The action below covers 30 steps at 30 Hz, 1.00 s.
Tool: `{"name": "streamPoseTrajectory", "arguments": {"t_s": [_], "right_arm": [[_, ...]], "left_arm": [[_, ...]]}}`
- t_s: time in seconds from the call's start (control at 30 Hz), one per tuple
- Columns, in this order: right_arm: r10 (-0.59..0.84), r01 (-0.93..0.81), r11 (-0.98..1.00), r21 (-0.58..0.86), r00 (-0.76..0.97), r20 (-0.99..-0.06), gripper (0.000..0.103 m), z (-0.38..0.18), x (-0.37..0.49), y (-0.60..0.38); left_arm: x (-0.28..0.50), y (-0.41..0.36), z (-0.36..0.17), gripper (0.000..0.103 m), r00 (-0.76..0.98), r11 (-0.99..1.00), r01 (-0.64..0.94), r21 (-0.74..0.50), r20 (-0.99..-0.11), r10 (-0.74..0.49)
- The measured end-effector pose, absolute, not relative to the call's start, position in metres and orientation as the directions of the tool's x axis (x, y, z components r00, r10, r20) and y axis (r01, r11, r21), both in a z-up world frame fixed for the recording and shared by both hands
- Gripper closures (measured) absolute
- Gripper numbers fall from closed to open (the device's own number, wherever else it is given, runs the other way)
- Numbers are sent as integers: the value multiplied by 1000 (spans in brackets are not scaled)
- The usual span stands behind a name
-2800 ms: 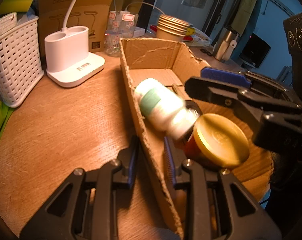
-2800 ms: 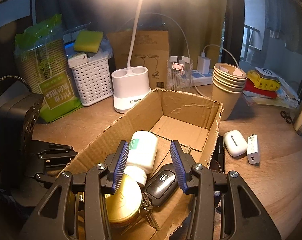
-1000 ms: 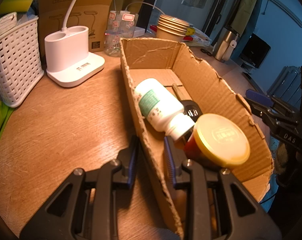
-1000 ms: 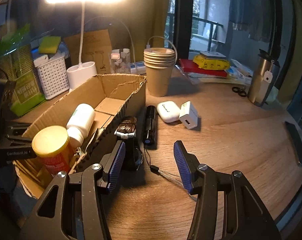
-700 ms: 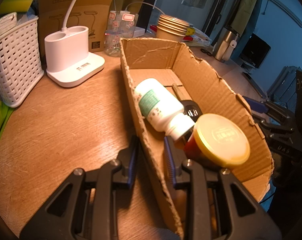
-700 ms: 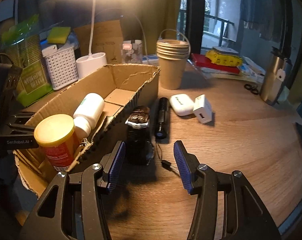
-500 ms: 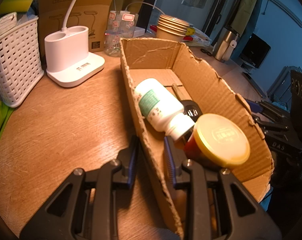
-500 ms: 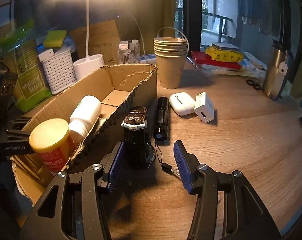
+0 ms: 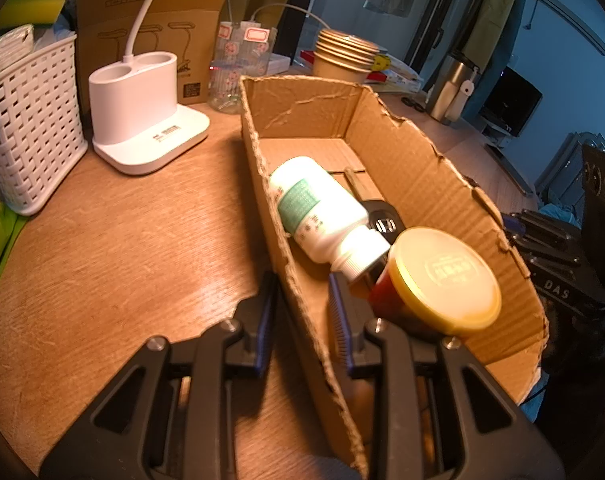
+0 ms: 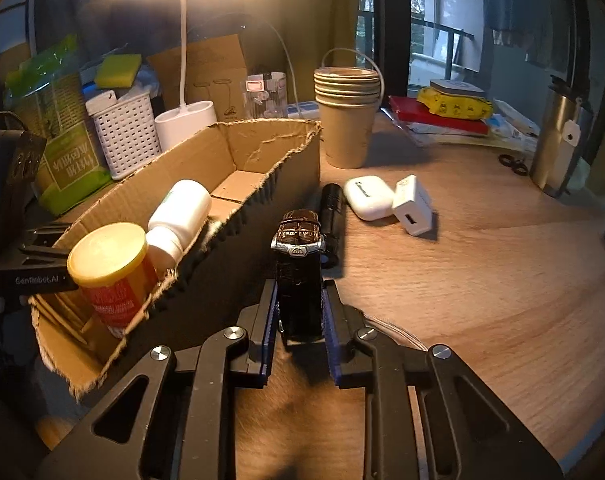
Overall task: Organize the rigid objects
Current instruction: 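Lift the wristwatch by its strap with the right tool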
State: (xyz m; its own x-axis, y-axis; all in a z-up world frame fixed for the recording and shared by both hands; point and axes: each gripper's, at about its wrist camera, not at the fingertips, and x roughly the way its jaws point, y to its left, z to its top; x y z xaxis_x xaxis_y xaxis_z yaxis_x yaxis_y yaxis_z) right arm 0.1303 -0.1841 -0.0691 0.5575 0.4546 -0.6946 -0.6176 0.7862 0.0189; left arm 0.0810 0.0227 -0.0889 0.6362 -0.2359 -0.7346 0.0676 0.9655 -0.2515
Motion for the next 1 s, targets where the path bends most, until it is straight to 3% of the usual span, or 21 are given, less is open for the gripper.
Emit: {"name": "streamPoseTrajectory", "arguments": {"t_s": [0.43, 0.53, 0.83, 1.0], "right_arm": [[379, -639, 765, -75, 542, -750, 79, -71, 109, -195], [365, -640, 765, -78, 530, -765, 64, -80, 113, -190], [353, -625, 777, -75, 531, -770, 57, -92, 122, -182], [349, -605, 794, -64, 538, -767, 48, -96, 128, -184]], "left_arm": [[81, 23, -89, 75, 636, 965, 68, -252, -734, -236], [81, 23, -89, 75, 636, 965, 68, -252, -734, -236], [81, 23, -89, 75, 636, 965, 67, -252, -734, -236], [81, 23, -89, 75, 637, 965, 67, -252, -734, -236]]}}
